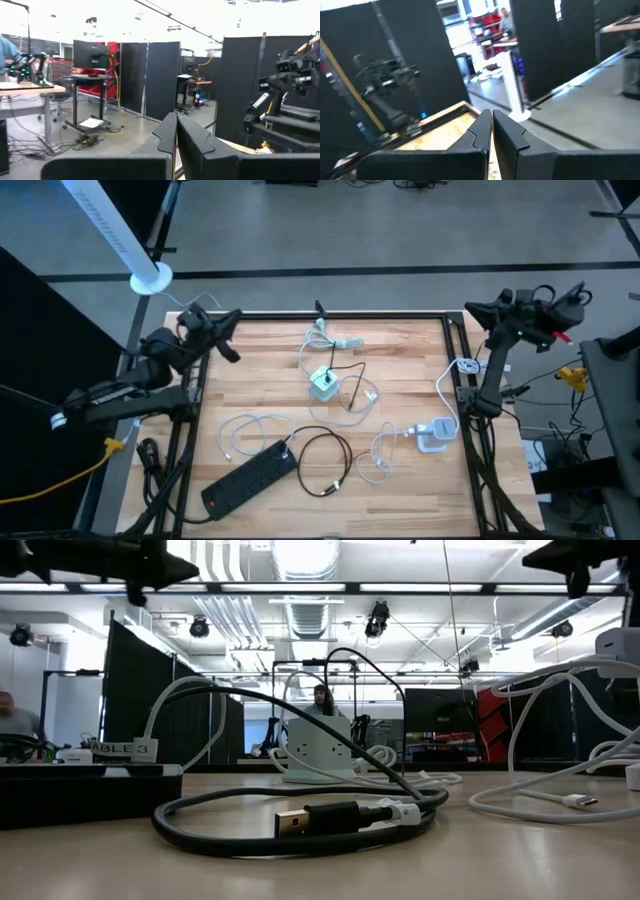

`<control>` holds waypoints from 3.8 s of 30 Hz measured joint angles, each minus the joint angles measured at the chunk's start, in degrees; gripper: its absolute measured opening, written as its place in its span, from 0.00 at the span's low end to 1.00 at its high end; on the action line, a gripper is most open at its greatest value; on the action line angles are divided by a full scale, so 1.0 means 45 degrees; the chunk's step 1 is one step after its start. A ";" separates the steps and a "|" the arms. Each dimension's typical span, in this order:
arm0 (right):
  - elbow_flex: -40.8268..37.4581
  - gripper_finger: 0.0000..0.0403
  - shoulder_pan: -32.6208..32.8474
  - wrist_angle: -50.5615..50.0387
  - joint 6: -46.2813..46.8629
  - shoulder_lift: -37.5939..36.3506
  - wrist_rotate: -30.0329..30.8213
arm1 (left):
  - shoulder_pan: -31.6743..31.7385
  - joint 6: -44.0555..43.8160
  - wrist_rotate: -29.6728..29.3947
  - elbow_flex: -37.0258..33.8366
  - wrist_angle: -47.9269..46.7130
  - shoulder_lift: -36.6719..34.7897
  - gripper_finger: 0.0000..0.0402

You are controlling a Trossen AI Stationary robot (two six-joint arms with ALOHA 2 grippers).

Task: Insert USB
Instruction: Return to Home Position

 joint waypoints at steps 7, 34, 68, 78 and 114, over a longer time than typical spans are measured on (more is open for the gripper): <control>-0.1263 0.00 -0.4777 -0.0018 0.1379 0.0000 -0.1037 | -0.0039 -0.1678 0.0294 -0.0198 -0.4335 -0.4146 0.00; -0.4195 0.00 -2.0250 0.6387 0.0750 -0.0015 -1.7023 | -0.0722 -0.2842 0.2784 -0.4192 -0.1563 -0.5389 0.00; -0.7371 0.00 -2.0235 0.9535 0.1260 -0.0019 -2.4109 | -1.0006 0.0056 -0.4364 -0.4812 -0.0083 -0.5394 0.00; -1.0451 0.00 -2.0235 1.4085 0.3403 -0.0023 -2.3629 | -1.0006 -0.0404 -0.4952 -0.4831 -0.0115 -0.5193 0.00; -1.2087 0.00 -2.0177 1.2158 0.0367 0.0243 -2.3008 | -0.9934 -0.1433 -0.8465 -0.5950 -0.0074 -0.4474 0.00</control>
